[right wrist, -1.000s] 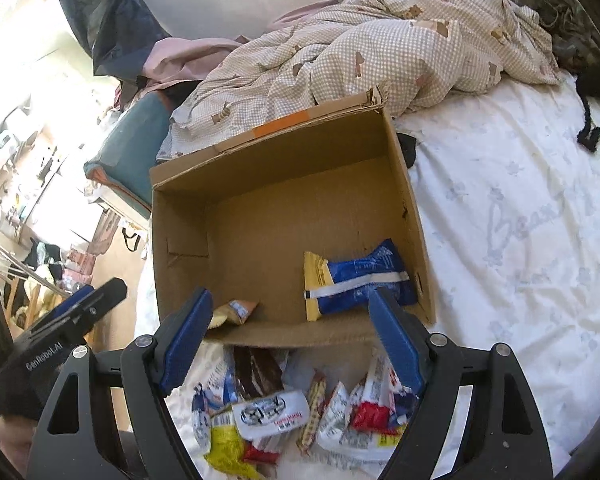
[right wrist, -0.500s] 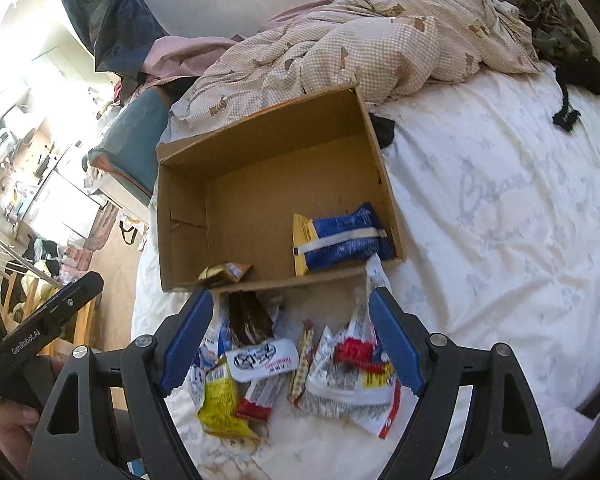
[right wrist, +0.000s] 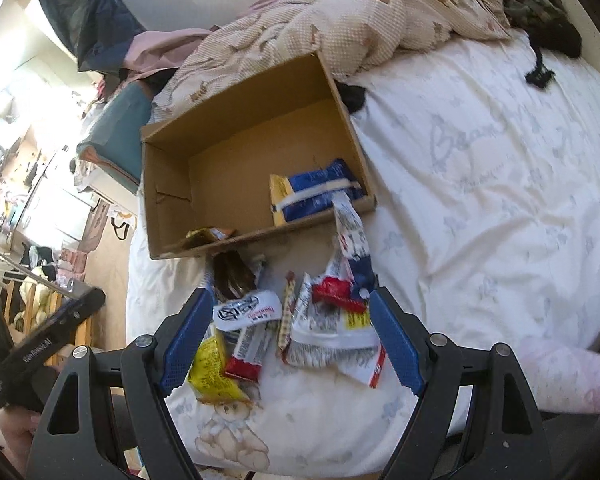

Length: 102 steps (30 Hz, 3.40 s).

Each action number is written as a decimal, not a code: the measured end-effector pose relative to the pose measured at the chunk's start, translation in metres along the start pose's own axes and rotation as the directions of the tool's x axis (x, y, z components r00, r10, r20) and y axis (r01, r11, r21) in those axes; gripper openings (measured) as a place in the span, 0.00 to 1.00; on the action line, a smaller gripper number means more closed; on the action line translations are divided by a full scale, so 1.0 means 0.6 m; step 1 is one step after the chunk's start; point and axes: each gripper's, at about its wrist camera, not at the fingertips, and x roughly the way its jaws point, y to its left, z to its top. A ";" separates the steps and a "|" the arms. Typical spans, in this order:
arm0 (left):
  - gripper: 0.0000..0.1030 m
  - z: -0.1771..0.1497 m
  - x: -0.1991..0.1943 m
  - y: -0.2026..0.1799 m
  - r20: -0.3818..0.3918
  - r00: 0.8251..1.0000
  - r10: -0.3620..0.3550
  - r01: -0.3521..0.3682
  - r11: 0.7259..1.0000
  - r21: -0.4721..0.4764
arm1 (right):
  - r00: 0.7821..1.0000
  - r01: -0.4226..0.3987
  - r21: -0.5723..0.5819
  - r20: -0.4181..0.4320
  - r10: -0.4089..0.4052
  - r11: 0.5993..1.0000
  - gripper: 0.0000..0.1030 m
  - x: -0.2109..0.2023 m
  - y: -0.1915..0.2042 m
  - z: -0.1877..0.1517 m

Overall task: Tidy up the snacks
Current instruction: 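Move both tools back to the pile and grasp a blue-white bar with left tool, then grasp a white-red snack stick with the right tool, then carry both snacks into the box and open both tools to release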

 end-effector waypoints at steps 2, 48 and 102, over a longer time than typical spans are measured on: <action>0.97 -0.009 0.016 0.000 -0.041 0.999 0.001 -0.002 1.000 -0.015 | 1.000 0.004 0.016 -0.012 -0.004 1.000 0.81 0.005 -0.006 -0.005; 0.13 -0.016 0.060 0.004 -0.166 0.985 -0.049 0.040 0.998 -0.054 | 0.968 0.198 0.048 -0.169 -0.188 0.979 0.59 0.163 -0.051 0.067; 0.13 0.107 -0.004 -0.016 0.131 0.990 0.046 -0.046 0.999 -0.007 | 0.968 -0.186 -0.033 0.163 0.189 0.982 0.19 0.014 0.029 0.110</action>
